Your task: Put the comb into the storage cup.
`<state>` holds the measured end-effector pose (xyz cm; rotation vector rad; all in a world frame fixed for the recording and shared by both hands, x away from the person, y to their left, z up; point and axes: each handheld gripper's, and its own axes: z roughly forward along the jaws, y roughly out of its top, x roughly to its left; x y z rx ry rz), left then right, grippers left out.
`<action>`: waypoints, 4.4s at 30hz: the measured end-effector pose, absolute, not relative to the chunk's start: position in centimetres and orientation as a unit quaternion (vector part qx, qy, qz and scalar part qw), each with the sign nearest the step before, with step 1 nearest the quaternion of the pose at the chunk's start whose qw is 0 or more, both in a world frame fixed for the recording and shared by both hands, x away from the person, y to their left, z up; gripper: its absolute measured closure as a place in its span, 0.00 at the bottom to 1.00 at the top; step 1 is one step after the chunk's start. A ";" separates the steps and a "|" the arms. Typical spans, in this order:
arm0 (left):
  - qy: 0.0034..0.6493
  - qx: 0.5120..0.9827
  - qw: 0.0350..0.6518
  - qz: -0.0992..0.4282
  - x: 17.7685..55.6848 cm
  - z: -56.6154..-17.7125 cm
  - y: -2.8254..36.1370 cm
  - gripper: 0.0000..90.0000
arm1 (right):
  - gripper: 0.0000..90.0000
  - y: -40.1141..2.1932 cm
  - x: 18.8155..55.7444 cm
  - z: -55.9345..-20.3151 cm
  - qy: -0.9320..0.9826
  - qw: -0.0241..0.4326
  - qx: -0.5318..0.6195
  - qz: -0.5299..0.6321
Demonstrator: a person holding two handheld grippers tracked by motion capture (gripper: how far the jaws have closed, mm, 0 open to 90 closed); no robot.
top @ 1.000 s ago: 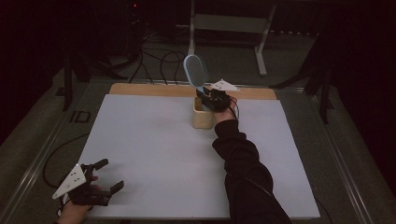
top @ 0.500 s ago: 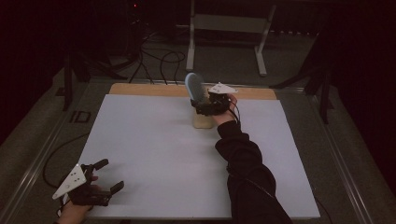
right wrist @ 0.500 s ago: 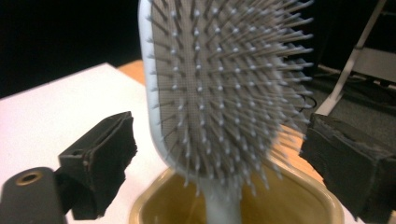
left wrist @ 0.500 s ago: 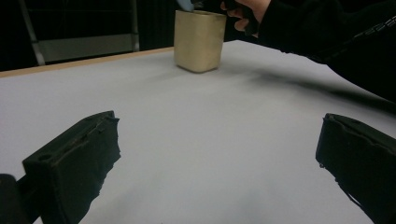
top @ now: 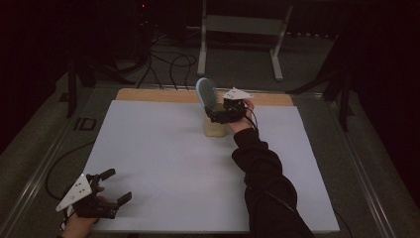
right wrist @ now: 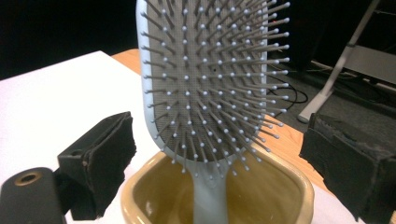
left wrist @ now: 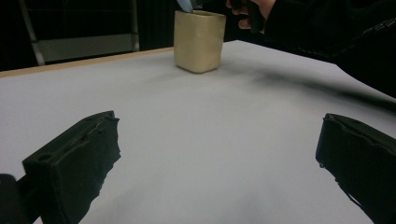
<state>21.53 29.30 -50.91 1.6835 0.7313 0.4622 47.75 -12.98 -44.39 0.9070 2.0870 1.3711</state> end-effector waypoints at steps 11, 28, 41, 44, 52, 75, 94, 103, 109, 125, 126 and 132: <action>0.316 0.722 0.583 0.197 21.8 -51.0 29.1 0.00 | 0.10 -13.4 47.4 -43.6 0.767 0.229 0.325 0.504; 0.313 0.719 0.588 0.198 21.5 -50.9 29.2 0.00 | 0.10 -14.5 45.8 -43.2 0.775 0.228 0.323 0.493; 0.311 0.723 0.585 0.199 21.6 -50.9 29.1 0.00 | 0.10 -16.1 43.8 -42.9 0.774 0.224 0.327 0.493; 0.311 0.723 0.584 0.200 21.6 -50.9 29.0 0.00 | 0.10 -16.4 43.4 -43.0 0.775 0.223 0.326 0.494; 0.311 0.724 0.583 0.200 21.6 -50.8 29.0 0.00 | 0.10 -17.7 41.8 -43.7 0.778 0.210 0.330 0.491; 0.312 0.724 0.582 0.200 21.6 -50.9 29.0 0.00 | 0.10 -21.3 36.9 -47.0 0.786 0.186 0.334 0.486; 0.311 0.725 0.581 0.200 21.6 -50.9 29.0 0.00 | 0.10 -24.1 31.6 -49.3 0.791 0.193 0.332 0.477; 0.310 0.726 0.580 0.201 21.6 -50.9 29.0 0.00 | 0.10 -25.8 29.3 -49.8 0.788 0.197 0.346 0.470; 0.310 0.726 0.579 0.202 21.6 -50.9 29.0 0.00 | 0.10 -26.7 28.1 -50.0 0.785 0.200 0.356 0.465; 0.308 0.726 0.580 0.203 21.5 -50.8 28.9 0.00 | 0.10 -28.5 25.1 -50.4 0.774 0.214 0.379 0.461; 0.308 0.726 0.580 0.204 21.5 -50.8 28.9 0.00 | 0.10 -28.6 25.0 -50.5 0.775 0.216 0.379 0.458; 0.307 0.728 0.578 0.204 21.5 -50.8 28.8 0.00 | 0.10 -29.1 24.8 -51.1 0.775 0.217 0.384 0.452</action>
